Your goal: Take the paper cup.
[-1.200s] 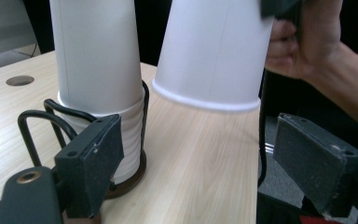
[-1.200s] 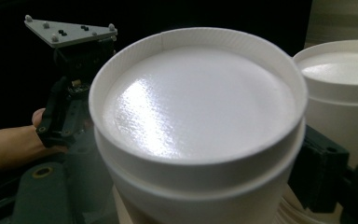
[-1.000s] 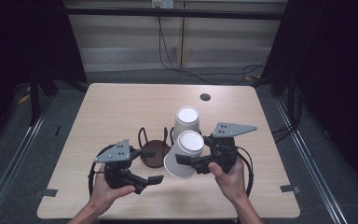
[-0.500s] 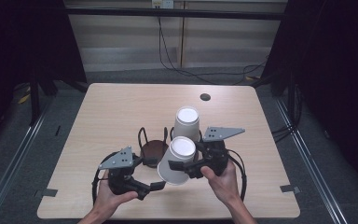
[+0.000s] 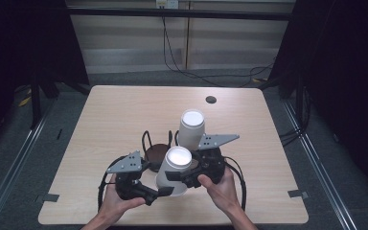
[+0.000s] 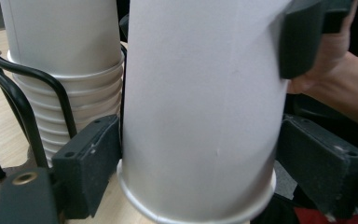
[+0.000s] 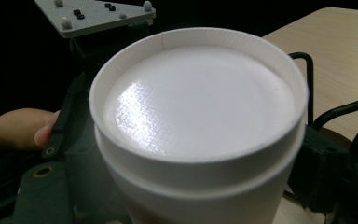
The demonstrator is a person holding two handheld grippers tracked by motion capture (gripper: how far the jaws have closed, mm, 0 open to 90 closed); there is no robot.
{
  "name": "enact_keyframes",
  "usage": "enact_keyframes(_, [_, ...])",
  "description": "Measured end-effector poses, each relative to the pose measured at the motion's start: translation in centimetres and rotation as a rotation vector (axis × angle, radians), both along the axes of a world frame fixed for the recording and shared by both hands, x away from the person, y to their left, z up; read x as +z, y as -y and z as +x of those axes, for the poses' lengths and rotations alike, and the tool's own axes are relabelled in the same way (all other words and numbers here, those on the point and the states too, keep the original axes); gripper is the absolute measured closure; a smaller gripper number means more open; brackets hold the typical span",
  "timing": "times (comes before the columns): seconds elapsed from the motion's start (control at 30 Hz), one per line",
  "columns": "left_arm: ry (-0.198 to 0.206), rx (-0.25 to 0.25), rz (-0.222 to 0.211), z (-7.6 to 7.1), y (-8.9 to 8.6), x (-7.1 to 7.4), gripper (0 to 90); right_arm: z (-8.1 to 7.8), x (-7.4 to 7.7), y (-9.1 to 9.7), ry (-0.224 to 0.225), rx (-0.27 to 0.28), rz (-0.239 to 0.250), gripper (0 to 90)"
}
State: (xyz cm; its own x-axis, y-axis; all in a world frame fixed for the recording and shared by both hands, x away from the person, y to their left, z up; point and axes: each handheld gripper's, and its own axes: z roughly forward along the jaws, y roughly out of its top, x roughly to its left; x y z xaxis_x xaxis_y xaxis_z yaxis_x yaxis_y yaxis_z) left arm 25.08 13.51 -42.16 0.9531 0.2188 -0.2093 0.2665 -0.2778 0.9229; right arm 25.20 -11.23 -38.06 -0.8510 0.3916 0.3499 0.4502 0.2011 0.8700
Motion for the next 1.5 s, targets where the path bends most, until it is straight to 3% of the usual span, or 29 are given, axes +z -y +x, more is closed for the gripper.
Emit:
enact_keyframes(0.53, [-0.031,-0.021,0.023,0.1,1.0,-0.5,9.5,-0.3,-0.1,-1.0,0.001,0.021,0.003,21.5])
enact_keyframes(0.97, [-0.011,-0.038,0.039,0.0,1.3,-0.4,13.3,-0.4,0.1,-1.2,-0.005,0.038,0.015,21.1])
enact_keyframes(1.1, [-0.006,-0.038,0.055,0.0,1.1,-0.2,15.3,-0.3,0.0,-1.2,-0.008,0.037,0.025,20.4])
enact_keyframes(1.3, [-0.028,-0.050,0.082,0.1,1.0,-0.3,15.8,-0.3,0.2,-1.0,-0.015,0.033,0.018,14.4])
enact_keyframes(1.5, [-0.043,-0.055,0.111,0.3,0.7,-0.2,16.1,-0.3,0.4,-0.6,-0.014,0.029,0.018,14.5])
